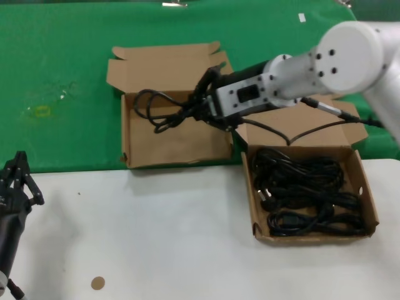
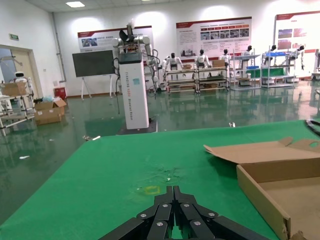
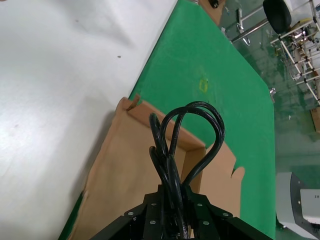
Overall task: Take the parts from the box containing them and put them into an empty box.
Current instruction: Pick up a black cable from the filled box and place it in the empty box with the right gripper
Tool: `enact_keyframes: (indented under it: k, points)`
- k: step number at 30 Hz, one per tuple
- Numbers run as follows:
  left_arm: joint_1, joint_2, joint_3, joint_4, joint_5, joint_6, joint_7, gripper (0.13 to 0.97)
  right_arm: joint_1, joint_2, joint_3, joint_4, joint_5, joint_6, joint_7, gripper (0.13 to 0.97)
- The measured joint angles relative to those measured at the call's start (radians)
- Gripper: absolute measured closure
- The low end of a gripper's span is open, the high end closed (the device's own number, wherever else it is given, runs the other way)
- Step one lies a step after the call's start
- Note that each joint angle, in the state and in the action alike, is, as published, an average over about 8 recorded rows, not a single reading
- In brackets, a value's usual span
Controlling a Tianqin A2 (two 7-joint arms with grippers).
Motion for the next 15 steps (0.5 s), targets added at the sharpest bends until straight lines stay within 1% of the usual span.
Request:
enact_keyframes:
  k: [7, 15]
  points:
    - [0.0, 0.0, 0.0, 0.0, 0.0, 0.0, 0.0, 0.945, 0.018, -0.072, -0.017, -0.084, -0.021, 0.047, -0.014, 0.876]
    - [0.0, 0.0, 0.0, 0.0, 0.0, 0.0, 0.0, 0.945, 0.038, -0.138, -0.027, -0.208, -0.015, 0.105, -0.082, 0.876]
